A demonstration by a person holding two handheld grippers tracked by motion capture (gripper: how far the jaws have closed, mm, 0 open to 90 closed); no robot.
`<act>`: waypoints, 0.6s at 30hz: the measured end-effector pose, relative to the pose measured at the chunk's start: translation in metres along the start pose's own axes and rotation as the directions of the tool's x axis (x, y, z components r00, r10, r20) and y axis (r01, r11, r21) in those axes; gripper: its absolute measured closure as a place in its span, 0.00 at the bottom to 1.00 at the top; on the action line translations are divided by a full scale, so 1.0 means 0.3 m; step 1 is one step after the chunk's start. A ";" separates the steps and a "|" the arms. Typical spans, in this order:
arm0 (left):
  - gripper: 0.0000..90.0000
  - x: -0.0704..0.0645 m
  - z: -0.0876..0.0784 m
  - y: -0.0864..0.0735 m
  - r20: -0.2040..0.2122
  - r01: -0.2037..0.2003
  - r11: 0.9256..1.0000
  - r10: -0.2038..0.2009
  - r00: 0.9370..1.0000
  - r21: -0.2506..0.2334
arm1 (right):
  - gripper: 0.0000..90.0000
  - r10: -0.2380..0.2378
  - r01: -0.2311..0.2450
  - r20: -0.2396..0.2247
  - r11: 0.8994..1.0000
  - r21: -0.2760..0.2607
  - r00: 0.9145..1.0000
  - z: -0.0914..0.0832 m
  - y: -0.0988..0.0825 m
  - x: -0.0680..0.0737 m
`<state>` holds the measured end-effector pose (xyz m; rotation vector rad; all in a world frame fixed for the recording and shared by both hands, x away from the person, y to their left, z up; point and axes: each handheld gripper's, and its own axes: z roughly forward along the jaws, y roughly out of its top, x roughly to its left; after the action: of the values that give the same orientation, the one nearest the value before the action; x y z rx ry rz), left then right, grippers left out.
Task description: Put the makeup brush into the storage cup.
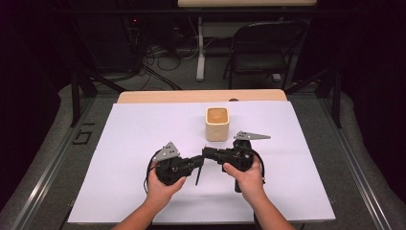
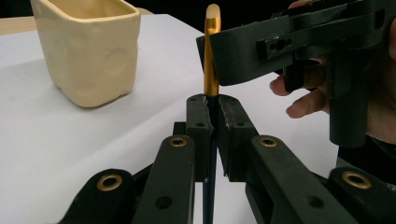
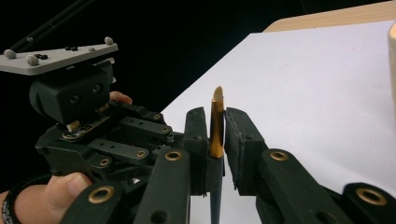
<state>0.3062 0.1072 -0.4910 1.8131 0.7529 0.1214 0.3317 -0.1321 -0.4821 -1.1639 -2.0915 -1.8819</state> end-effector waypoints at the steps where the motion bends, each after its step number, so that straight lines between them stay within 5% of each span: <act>1: 0.93 0.000 0.000 0.000 0.001 -0.003 1.000 0.003 1.000 0.003 | 0.88 0.004 -0.004 -0.003 1.000 -0.005 1.000 0.002 -0.001 0.000; 18: 0.93 -0.002 0.000 0.000 0.003 0.000 1.000 0.000 1.000 0.003 | 0.93 -0.018 0.018 0.010 1.000 0.002 1.000 0.002 -0.002 0.001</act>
<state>0.3058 0.1069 -0.4909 1.8154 0.7518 0.1179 0.3315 -0.1313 -0.4826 -1.1611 -2.1153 -1.8852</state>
